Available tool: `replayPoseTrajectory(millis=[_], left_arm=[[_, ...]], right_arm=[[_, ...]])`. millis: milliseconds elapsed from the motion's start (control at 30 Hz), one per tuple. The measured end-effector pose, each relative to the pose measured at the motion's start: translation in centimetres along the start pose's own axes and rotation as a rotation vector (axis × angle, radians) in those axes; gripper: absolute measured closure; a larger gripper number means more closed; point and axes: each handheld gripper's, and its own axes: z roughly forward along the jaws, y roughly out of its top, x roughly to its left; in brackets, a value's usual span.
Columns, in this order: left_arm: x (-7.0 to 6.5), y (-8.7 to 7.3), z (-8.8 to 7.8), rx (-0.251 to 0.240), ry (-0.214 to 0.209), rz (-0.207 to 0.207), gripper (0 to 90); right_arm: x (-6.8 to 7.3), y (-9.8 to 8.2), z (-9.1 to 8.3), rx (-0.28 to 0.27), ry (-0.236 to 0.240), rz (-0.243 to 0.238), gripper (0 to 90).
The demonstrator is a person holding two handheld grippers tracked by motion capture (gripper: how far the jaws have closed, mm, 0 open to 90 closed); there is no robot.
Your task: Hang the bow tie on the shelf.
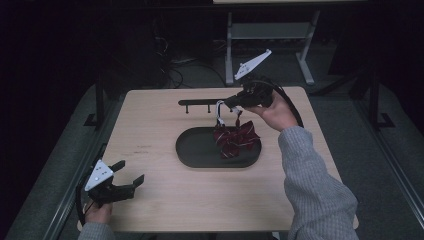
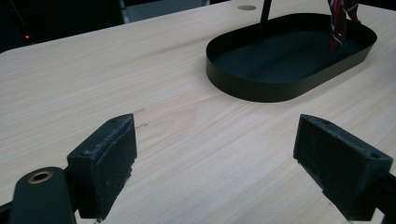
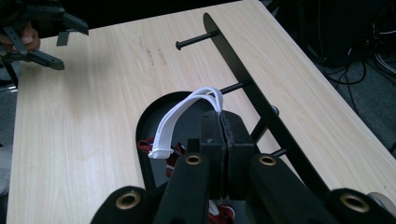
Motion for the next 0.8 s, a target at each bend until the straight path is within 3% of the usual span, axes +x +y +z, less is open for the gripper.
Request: replayPoseTrajectory(millis=[800], left_arm=[[0.0,0.0,0.0,0.0,-0.001,0.001,12.8]], right_arm=[[-2.1,-0.5,1.5,0.036,-0.033,0.028,88.1]])
